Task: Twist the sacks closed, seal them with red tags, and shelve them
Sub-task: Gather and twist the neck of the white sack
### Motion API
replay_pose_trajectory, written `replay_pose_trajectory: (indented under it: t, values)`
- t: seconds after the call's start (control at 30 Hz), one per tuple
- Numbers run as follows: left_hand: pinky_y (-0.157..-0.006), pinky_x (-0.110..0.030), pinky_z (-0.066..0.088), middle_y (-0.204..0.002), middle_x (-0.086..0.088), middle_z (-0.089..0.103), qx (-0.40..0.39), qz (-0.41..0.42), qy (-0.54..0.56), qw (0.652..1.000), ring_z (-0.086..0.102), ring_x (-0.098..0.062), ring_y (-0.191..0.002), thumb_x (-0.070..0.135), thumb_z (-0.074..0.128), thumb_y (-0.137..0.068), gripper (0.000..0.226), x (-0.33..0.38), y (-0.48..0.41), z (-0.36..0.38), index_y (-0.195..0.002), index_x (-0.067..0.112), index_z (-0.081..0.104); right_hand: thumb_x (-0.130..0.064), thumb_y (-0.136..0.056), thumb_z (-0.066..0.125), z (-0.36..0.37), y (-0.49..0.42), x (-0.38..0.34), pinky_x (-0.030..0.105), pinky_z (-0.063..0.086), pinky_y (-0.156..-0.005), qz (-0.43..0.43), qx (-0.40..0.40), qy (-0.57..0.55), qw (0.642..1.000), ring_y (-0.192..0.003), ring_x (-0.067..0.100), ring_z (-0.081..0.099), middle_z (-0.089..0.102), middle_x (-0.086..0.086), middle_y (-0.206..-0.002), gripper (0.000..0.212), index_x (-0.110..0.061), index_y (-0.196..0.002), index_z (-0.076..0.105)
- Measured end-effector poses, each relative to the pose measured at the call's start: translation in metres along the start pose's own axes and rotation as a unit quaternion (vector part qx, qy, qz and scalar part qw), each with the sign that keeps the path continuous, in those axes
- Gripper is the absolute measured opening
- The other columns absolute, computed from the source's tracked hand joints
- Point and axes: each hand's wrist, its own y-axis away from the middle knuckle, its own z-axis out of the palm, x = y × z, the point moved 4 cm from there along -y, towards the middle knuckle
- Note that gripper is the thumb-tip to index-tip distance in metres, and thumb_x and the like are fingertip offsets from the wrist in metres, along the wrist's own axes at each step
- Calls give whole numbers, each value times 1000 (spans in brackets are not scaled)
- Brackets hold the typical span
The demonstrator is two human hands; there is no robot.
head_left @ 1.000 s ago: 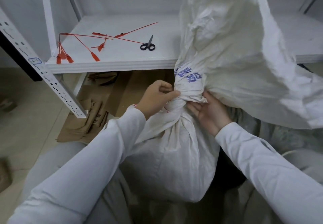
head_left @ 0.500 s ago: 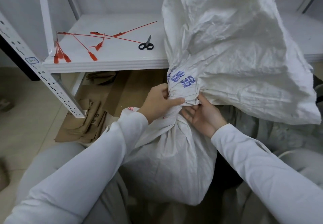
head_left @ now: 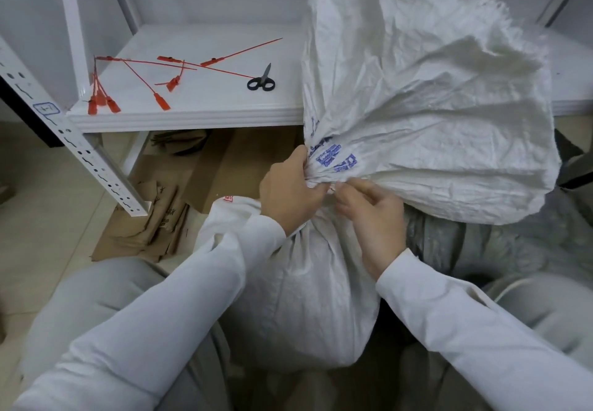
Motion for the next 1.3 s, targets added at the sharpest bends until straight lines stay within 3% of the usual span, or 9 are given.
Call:
replay_pose_trajectory:
  t: [0.07,0.1,0.33,0.5,0.67,0.8,0.97,1.17,1.3]
  values:
    - [-61,-33,42,-76,3,60,-2,19,-40,999,54,-26,-71,38,61,-72,30,6,5,2,-87,22,41,-44,-57,80,8,5,-2,33,56,-90,-8,-39,34,999,-102,18,69,72,10,-110,74,-5,-118,65]
    - [-60,-33,40,-76,4,57,-2,32,-58,998,51,-24,-71,37,60,-74,28,8,8,4,-87,23,39,-45,-56,81,11,7,-3,33,56,-91,-14,-59,38,997,-105,16,68,72,7,-112,75,-7,-119,66]
    - [-52,-31,30,-66,11,35,29,94,-40,994,41,-18,-67,24,62,-82,28,11,24,14,-79,23,35,-47,-53,84,16,9,-5,38,57,-89,-24,-36,44,998,-90,9,72,76,-5,-92,55,-17,-99,74]
    - [-65,-29,44,-87,1,60,12,123,-23,992,53,-17,-80,19,68,-79,23,6,27,16,-97,14,53,-43,-56,86,15,3,-4,45,58,-88,-6,-3,13,1000,-85,18,74,77,2,-85,48,-12,-91,76]
    - [-73,-26,47,-105,1,65,-11,159,9,987,62,-17,-93,18,70,-76,51,6,29,10,-120,16,44,-52,-50,86,6,-4,-7,39,59,-80,5,37,69,997,-74,13,73,75,-1,-71,45,-15,-74,77]
    - [-80,-36,52,-115,-5,66,-60,176,7,982,64,-23,-102,18,69,-76,60,8,28,7,-128,12,40,-43,-52,80,3,-11,-9,46,58,-73,24,61,80,995,-64,17,63,70,13,-67,48,0,-70,69]
    - [-75,-25,47,-111,0,70,-125,109,81,983,66,-17,-92,11,76,-73,56,6,15,-4,-118,13,42,-1,-71,68,3,-13,-17,28,50,-57,66,38,-17,997,-65,21,54,56,14,-72,10,1,-80,64]
    - [-79,-23,56,-102,-3,67,-201,-87,200,955,67,-15,-90,19,91,-61,57,-22,-7,-10,-104,15,53,10,-76,60,4,-12,-20,20,50,-49,100,0,-101,990,-52,14,59,57,13,-72,11,0,-81,61]
    - [-88,-16,49,-111,0,66,-264,-97,198,939,63,-12,-103,23,87,-66,59,-30,-9,-4,-118,9,60,15,-75,56,4,-16,-19,20,49,-49,81,-31,-113,990,-53,14,61,60,8,-61,15,1,-71,60]
